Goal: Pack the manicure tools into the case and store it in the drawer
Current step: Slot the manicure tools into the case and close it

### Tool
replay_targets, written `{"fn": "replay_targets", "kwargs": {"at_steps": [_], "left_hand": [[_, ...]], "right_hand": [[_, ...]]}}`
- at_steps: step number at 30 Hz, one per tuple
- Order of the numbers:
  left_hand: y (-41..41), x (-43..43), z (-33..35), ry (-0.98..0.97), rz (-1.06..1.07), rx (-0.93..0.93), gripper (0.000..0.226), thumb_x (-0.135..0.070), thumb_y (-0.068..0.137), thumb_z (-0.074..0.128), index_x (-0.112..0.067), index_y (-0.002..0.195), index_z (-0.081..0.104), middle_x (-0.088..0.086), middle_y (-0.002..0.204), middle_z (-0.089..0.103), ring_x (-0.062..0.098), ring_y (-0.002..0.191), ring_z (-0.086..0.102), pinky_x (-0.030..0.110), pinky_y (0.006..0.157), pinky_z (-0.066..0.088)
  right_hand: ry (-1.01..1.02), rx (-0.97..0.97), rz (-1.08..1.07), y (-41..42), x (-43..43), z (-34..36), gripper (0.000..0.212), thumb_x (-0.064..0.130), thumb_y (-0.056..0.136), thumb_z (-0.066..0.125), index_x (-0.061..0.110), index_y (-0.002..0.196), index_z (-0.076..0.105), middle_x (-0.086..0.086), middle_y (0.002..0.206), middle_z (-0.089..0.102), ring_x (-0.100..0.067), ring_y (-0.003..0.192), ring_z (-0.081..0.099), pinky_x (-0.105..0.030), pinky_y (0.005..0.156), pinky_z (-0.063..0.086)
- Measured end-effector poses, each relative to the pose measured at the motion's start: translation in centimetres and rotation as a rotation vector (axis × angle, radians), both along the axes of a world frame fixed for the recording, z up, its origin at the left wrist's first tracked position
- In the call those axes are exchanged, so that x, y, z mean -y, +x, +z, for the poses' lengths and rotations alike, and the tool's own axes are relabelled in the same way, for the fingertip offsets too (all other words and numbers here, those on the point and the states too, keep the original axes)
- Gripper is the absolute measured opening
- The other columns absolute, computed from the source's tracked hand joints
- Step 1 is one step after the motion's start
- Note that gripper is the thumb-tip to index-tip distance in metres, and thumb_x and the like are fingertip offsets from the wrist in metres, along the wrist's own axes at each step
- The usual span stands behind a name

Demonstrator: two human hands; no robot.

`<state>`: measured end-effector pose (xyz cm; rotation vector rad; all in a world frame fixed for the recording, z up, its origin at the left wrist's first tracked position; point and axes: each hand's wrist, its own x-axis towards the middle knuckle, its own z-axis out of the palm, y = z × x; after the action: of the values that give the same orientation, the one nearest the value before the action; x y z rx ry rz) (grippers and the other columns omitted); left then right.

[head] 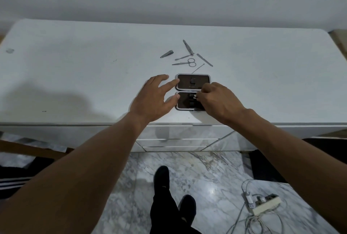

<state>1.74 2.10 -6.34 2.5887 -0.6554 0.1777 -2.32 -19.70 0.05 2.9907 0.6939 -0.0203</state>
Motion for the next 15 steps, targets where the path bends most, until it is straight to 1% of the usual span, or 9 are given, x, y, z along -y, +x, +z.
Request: {"fn": "replay_targets", "kwargs": {"at_steps": [2, 3, 5, 7, 8, 9, 11, 13, 15], "left_hand": [[0.1, 0.0, -0.1, 0.003, -0.003, 0.004, 0.052, -0.051, 0.094, 0.047, -0.029, 0.141, 0.051, 0.005, 0.142, 0.049, 0.02, 0.132, 0.041, 0.036, 0.11, 0.038], [0.1, 0.0, -0.1, 0.003, -0.004, 0.002, 0.052, -0.051, 0.094, 0.047, -0.029, 0.141, 0.051, 0.005, 0.142, 0.049, 0.02, 0.132, 0.041, 0.036, 0.11, 0.038], [0.1, 0.0, 0.0, 0.003, -0.002, -0.002, 0.052, -0.05, 0.094, 0.048, -0.029, 0.141, 0.05, 0.005, 0.143, 0.048, 0.02, 0.133, 0.04, 0.035, 0.11, 0.037], [0.1, -0.1, 0.0, 0.005, -0.001, -0.003, 0.052, -0.05, 0.095, 0.048, -0.029, 0.142, 0.05, 0.005, 0.143, 0.048, 0.02, 0.134, 0.04, 0.035, 0.111, 0.036], [0.1, 0.0, 0.1, 0.004, -0.002, -0.003, 0.051, -0.049, 0.095, 0.049, -0.029, 0.142, 0.05, 0.005, 0.143, 0.048, 0.02, 0.133, 0.04, 0.035, 0.111, 0.036], [0.0, 0.0, 0.1, 0.001, -0.001, -0.004, 0.051, -0.048, 0.095, 0.049, -0.028, 0.142, 0.05, 0.005, 0.143, 0.048, 0.02, 0.133, 0.04, 0.035, 0.111, 0.036], [0.0, 0.0, 0.1, -0.001, -0.002, -0.004, 0.051, -0.047, 0.095, 0.05, -0.028, 0.142, 0.05, 0.005, 0.142, 0.048, 0.02, 0.133, 0.04, 0.035, 0.111, 0.037], [0.0, 0.0, 0.1, 0.0, -0.001, -0.003, 0.051, -0.047, 0.095, 0.05, -0.028, 0.142, 0.05, 0.005, 0.142, 0.048, 0.019, 0.133, 0.04, 0.034, 0.111, 0.037], [0.0, 0.0, 0.1, -0.005, 0.001, 0.001, 0.051, -0.047, 0.095, 0.05, -0.028, 0.142, 0.05, 0.005, 0.142, 0.049, 0.019, 0.133, 0.041, 0.034, 0.111, 0.036]], "right_hand": [[-0.022, -0.001, -0.032, -0.1, -0.4, 0.0, 0.011, 0.007, 0.086, 0.063, 0.004, 0.094, 0.069, -0.016, 0.091, 0.061, -0.037, 0.074, 0.061, -0.031, 0.053, 0.034], [-0.024, -0.004, -0.037, -0.1, -0.5, 0.1, 0.012, 0.006, 0.086, 0.061, 0.003, 0.096, 0.068, -0.016, 0.093, 0.06, -0.038, 0.074, 0.061, -0.032, 0.054, 0.033], [0.012, -0.013, -0.035, 0.1, -0.5, 0.0, 0.01, 0.005, 0.084, 0.063, 0.003, 0.093, 0.068, -0.017, 0.09, 0.06, -0.038, 0.07, 0.061, -0.032, 0.054, 0.035], [0.093, -0.012, -0.044, 0.3, -0.5, -0.3, 0.006, 0.004, 0.082, 0.065, 0.004, 0.086, 0.069, -0.016, 0.085, 0.063, -0.038, 0.068, 0.061, -0.032, 0.054, 0.043], [0.143, -0.018, -0.055, 0.4, -0.4, -0.4, 0.006, 0.005, 0.083, 0.063, 0.004, 0.084, 0.069, -0.016, 0.086, 0.064, -0.038, 0.071, 0.063, -0.035, 0.057, 0.048], [0.192, -0.024, -0.064, 0.4, -0.3, -0.5, 0.009, 0.005, 0.084, 0.062, 0.004, 0.085, 0.07, -0.016, 0.088, 0.066, -0.038, 0.074, 0.064, -0.037, 0.061, 0.051], [0.271, -0.033, -0.069, 0.4, -0.2, -0.4, 0.015, 0.003, 0.084, 0.06, 0.005, 0.09, 0.073, -0.014, 0.094, 0.068, -0.037, 0.08, 0.066, -0.038, 0.066, 0.053], [0.319, -0.048, -0.061, 0.5, 0.2, -0.2, 0.022, 0.0, 0.082, 0.059, 0.007, 0.095, 0.075, -0.013, 0.097, 0.07, -0.036, 0.083, 0.066, -0.038, 0.068, 0.054], [0.352, -0.06, -0.047, 0.6, 0.6, 0.0, 0.024, -0.001, 0.082, 0.058, 0.008, 0.096, 0.076, -0.012, 0.097, 0.071, -0.036, 0.085, 0.067, -0.039, 0.069, 0.054]]}}
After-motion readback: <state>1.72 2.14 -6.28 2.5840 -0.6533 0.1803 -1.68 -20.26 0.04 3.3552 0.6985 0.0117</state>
